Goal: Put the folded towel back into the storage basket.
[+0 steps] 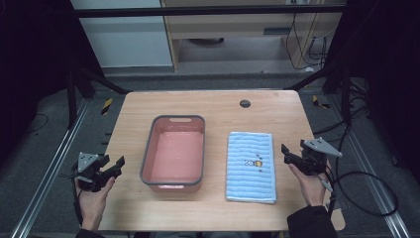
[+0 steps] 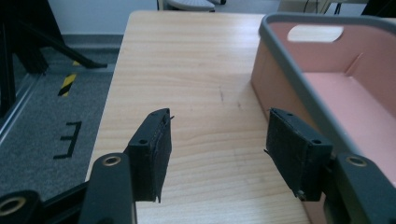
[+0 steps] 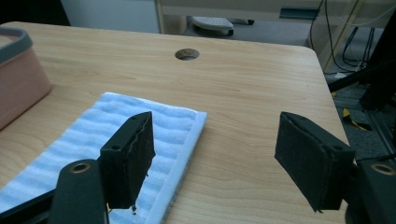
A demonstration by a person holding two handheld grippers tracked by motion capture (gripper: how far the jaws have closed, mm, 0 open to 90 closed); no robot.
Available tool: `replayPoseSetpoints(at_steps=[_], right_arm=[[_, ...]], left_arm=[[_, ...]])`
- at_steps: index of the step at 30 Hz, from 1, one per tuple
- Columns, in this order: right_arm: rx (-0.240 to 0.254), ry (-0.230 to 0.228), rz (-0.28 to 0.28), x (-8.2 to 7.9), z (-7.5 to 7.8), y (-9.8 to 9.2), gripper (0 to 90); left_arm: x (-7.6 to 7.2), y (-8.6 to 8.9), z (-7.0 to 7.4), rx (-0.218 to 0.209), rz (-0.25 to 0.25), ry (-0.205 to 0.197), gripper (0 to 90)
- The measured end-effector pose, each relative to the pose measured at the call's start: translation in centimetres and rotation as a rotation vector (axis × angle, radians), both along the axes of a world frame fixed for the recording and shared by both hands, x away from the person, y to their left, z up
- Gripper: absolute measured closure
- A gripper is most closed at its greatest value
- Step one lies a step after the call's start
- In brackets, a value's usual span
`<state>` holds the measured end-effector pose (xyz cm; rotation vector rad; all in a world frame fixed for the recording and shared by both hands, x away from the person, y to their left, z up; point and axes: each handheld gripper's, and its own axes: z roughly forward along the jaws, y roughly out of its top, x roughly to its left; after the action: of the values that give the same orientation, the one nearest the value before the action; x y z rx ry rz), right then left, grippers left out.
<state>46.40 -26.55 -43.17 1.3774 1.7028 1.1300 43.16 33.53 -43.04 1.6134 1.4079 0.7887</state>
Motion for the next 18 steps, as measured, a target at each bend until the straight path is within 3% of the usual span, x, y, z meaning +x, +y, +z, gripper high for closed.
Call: replayPoseSetpoints(at_steps=[3,5,15,18], right_arm=[[-0.009,0.0,0.015,-0.1,0.5,0.1,29.5],[0.0,0.001,0.029,-0.2,0.8,0.1,30.4],[0.011,-0.026,0.094,-0.6,2.1,0.7,36.2],[-0.01,-0.024,0.108,-0.5,2.3,1.0,36.1]], left_arm=[[-0.3,-0.4,0.7,-0.004,-0.011,-0.012,41.8],[-0.7,-1.1,1.6,-0.032,-0.032,-0.03,42.2],[-1.8,-3.6,4.1,-0.051,-0.107,-0.099,43.2],[-2.1,-4.6,4.9,-0.061,-0.136,-0.112,42.7]])
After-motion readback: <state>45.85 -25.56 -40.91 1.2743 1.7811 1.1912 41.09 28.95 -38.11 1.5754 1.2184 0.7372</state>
